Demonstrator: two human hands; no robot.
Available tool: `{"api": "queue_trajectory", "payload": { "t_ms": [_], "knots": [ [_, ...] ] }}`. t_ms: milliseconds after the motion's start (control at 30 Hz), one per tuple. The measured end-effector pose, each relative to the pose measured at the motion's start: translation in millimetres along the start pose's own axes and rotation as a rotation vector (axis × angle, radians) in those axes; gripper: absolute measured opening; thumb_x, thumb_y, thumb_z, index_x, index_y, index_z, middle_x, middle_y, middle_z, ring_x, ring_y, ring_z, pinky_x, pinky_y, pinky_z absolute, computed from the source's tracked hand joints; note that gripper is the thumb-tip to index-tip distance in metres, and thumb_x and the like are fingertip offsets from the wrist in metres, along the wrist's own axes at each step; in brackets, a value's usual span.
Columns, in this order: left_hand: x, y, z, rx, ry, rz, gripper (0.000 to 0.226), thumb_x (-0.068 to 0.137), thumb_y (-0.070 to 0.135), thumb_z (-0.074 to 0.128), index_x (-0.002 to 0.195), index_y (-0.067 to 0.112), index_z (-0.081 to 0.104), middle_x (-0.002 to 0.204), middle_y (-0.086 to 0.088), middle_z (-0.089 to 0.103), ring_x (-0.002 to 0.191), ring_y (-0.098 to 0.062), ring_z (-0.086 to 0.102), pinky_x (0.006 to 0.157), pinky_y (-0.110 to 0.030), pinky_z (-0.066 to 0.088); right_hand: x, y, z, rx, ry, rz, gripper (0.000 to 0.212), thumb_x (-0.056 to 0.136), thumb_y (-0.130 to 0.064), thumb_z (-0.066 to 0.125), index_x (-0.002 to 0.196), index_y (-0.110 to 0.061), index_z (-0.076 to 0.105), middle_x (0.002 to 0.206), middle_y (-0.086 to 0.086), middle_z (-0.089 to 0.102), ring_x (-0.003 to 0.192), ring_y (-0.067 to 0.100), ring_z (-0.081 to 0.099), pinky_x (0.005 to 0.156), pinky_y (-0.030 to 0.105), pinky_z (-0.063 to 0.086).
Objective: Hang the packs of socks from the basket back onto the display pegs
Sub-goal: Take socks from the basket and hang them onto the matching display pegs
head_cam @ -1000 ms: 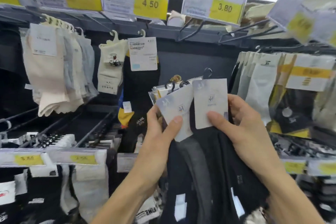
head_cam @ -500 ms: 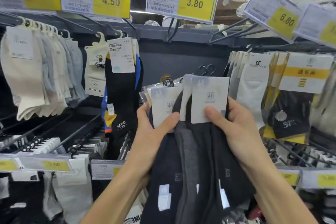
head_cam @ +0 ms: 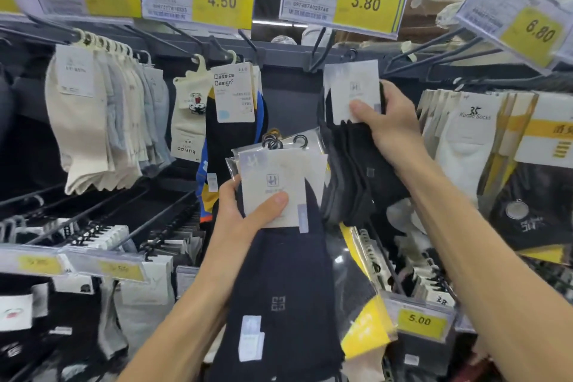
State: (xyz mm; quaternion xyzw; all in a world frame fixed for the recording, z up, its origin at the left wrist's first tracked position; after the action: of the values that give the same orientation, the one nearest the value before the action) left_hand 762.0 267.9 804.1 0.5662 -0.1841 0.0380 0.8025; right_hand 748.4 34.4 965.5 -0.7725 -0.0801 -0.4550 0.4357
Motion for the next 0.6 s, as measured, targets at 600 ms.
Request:
{"api": "queue_trajectory", "payload": {
  "t_ms": [600],
  "knots": [
    [7, -7, -2, -0.032, -0.002, -0.007, 0.073, 0.057, 0.028, 0.073, 0.124, 0.017, 0.047, 0.104, 0.004, 0.066, 0.068, 0.007, 0.070, 0.054, -0.010, 0.052, 21, 17, 52, -0.012, -0.121, -0.136, 0.051, 0.093, -0.010, 0.060, 0.142, -0.011, 0.045, 0.127, -0.006, 0.061, 0.113, -0.002, 0.058, 0.094, 0.016, 0.048]
  ]
}}
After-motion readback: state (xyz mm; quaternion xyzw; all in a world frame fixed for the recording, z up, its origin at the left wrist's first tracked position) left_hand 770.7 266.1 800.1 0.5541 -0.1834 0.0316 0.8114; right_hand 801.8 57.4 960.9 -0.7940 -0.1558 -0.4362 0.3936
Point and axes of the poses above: each hand's wrist, its own x-axis towards the middle knuckle, its own z-axis out of the palm, y = z × x, the point moved 10 cm from there along x, towards the middle knuckle
